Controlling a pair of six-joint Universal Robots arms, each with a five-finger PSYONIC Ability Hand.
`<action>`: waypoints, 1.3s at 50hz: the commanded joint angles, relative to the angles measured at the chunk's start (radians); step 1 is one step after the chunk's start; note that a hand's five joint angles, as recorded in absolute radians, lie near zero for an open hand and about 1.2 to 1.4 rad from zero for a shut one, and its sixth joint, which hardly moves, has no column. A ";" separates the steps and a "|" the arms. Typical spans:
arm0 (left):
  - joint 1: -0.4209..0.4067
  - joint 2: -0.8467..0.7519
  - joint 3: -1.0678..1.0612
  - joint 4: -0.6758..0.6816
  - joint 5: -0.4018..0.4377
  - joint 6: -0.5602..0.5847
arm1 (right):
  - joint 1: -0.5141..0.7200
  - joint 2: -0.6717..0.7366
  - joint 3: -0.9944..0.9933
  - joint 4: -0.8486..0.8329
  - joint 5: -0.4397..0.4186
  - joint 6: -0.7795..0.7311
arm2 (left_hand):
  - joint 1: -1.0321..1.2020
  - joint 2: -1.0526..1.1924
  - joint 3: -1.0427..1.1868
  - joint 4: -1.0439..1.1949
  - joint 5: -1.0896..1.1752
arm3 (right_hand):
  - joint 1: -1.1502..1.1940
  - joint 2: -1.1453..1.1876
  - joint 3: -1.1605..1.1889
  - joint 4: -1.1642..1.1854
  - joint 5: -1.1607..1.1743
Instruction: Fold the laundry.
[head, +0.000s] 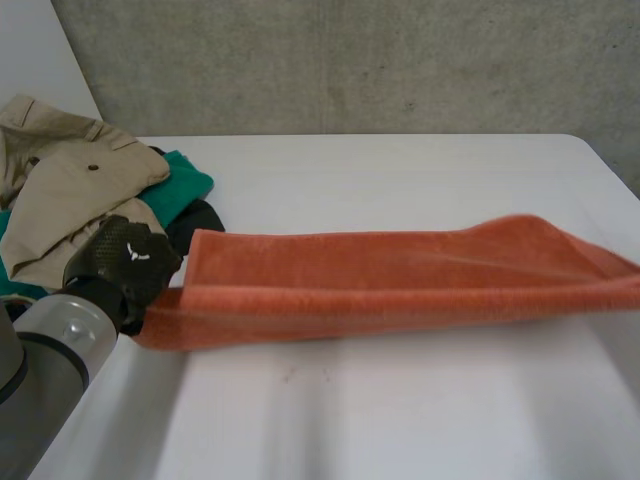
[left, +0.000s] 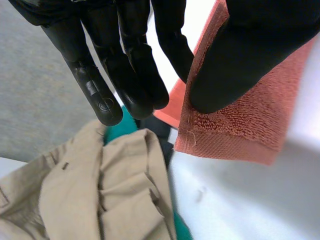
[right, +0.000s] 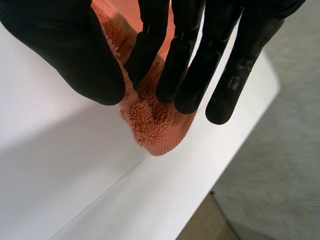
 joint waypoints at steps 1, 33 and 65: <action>0.005 -0.100 0.002 -0.021 0.004 0.002 | -0.001 0.042 0.043 -0.006 -0.037 -0.059 | 0.247 0.197 0.201 0.193 0.230 | 0.417 0.221 0.215 0.208 0.242; 0.071 -0.557 0.965 0.851 0.012 -0.033 | 0.344 0.267 -0.428 -1.292 0.213 0.505 | 0.247 0.197 0.201 0.193 0.230 | 0.417 0.221 0.215 0.208 0.242; 0.077 -0.318 -0.017 0.446 0.050 0.008 | 0.273 0.226 0.115 -0.623 0.155 0.157 | 0.247 0.197 0.201 0.193 0.230 | 0.417 0.221 0.215 0.208 0.242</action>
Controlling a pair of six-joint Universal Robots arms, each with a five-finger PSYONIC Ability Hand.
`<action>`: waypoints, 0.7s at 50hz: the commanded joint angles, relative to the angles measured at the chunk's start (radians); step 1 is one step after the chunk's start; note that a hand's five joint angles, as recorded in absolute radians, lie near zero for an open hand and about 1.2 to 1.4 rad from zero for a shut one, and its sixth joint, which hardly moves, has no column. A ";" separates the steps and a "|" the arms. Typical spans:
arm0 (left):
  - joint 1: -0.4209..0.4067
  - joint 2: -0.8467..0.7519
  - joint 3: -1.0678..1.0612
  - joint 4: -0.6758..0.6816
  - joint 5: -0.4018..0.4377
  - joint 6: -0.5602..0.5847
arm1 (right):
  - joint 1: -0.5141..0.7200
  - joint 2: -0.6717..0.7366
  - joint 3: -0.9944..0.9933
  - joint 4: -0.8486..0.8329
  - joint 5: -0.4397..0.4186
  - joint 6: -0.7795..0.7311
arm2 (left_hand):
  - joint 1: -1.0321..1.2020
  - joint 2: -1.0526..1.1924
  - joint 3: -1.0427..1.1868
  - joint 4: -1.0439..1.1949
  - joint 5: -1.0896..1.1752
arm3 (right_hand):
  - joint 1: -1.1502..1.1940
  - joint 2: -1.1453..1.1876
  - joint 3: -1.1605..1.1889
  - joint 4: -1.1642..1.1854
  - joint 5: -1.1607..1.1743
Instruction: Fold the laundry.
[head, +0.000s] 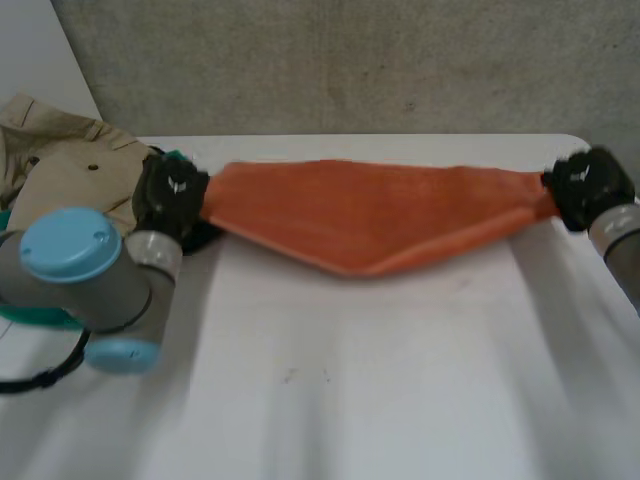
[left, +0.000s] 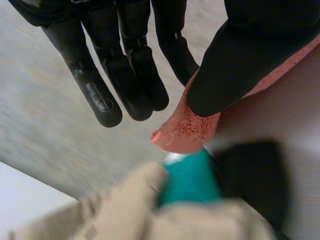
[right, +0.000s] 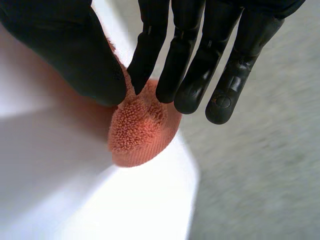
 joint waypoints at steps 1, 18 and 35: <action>0.017 0.252 -0.256 -0.310 -0.001 0.083 | -0.105 -0.184 0.129 0.400 0.005 -0.212 | 0.247 0.197 0.201 0.193 0.230 | 0.417 0.221 0.215 0.207 0.231; -0.015 0.354 -0.263 -0.589 0.007 0.126 | -0.217 -0.255 0.203 0.470 -0.007 -0.421 | 0.247 0.197 0.201 0.193 0.230 | 0.417 0.221 0.215 0.207 0.231; -0.078 -0.163 0.219 -0.159 -0.002 0.150 | -0.085 0.059 0.019 -0.008 0.101 -0.352 | 0.247 0.197 0.201 0.193 0.230 | 0.417 0.221 0.215 0.207 0.231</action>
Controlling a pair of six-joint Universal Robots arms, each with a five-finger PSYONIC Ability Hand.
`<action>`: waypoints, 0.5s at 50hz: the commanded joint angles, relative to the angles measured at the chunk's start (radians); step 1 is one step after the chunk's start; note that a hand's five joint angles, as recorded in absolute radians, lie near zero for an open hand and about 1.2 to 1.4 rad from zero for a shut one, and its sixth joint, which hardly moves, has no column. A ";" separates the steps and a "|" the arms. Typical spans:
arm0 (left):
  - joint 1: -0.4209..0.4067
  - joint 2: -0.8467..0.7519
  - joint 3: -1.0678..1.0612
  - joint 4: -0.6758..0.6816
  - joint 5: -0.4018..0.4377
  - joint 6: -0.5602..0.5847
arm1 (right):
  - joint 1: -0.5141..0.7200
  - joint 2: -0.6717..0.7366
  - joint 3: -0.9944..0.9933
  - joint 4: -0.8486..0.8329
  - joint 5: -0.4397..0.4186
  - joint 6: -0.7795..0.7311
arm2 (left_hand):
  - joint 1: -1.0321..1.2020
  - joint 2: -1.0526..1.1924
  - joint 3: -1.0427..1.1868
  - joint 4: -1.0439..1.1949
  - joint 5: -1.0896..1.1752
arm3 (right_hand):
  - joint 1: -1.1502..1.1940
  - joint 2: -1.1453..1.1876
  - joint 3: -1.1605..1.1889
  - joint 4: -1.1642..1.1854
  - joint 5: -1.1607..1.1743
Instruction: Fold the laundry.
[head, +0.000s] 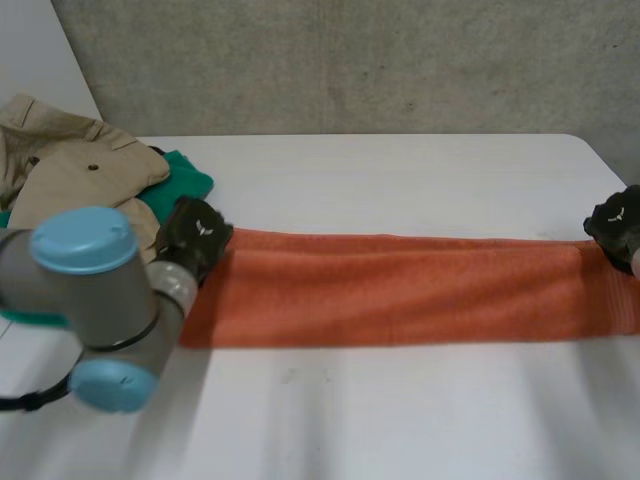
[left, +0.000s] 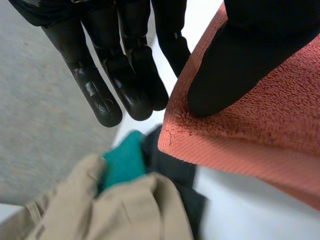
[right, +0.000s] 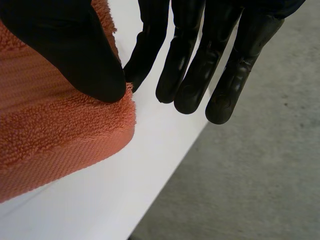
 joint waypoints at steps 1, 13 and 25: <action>-0.003 -0.179 0.193 0.111 0.001 0.015 | 0.025 0.113 -0.081 -0.123 0.049 -0.002 | 0.247 0.197 0.201 0.193 0.230 | 0.417 0.221 0.215 0.207 0.231; -0.009 -0.345 0.358 0.283 0.003 0.089 | 0.071 0.252 -0.168 -0.296 0.063 0.021 | -0.841 -0.891 -0.887 -0.895 -0.858 | -0.805 -1.001 -1.007 -1.014 -0.991; -0.045 -0.192 0.174 0.282 -0.005 0.075 | 0.021 -0.026 -0.049 -0.166 0.000 0.458 | -0.975 -1.025 -1.021 -1.029 -0.992 | -0.805 -1.001 -1.007 -1.014 -0.991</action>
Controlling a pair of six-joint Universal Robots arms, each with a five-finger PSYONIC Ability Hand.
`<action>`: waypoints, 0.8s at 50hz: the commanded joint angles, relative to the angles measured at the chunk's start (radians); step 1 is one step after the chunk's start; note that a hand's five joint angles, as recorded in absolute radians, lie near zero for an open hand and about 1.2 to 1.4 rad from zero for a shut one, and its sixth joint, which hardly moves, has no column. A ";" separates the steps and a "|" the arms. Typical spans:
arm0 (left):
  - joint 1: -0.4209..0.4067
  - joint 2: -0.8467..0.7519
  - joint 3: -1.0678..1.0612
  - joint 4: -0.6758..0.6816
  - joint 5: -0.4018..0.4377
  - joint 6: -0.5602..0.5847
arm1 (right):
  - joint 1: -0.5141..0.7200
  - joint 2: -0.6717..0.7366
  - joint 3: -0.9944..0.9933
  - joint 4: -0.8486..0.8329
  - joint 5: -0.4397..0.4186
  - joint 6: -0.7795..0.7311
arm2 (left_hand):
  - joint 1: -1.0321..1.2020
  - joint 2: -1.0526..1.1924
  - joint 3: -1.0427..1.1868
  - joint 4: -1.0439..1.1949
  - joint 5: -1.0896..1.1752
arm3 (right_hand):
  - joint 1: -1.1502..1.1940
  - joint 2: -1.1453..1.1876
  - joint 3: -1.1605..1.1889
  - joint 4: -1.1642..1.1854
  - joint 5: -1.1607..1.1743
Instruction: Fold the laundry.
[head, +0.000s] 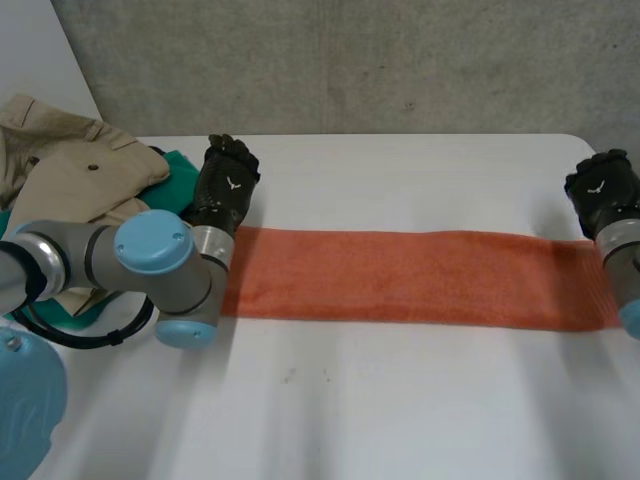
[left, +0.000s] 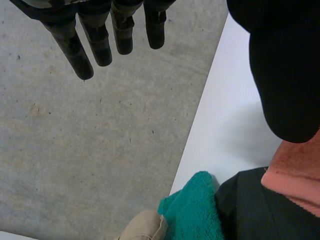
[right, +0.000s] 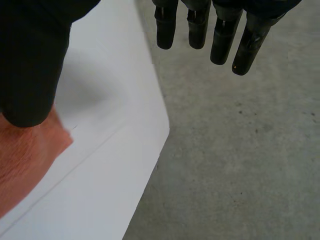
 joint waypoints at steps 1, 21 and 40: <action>-0.020 0.130 -0.156 -0.004 -0.003 -0.008 | -0.065 -0.237 0.106 0.147 -0.079 0.307 | -0.020 -0.030 -0.036 -0.029 -0.048 | -0.027 -0.047 -0.038 -0.061 -0.069; -0.029 0.319 -0.359 -0.009 -0.001 -0.177 | -0.317 -0.320 0.332 0.360 -0.346 0.175 | -0.020 -0.030 -0.036 -0.029 -0.048 | 0.218 0.198 0.207 0.185 0.176; -0.033 0.334 -0.367 -0.016 -0.003 -0.177 | -0.415 -0.168 0.275 0.158 -0.309 0.158 | -0.020 -0.030 -0.036 -0.029 -0.048 | 1.195 1.175 1.183 1.161 1.153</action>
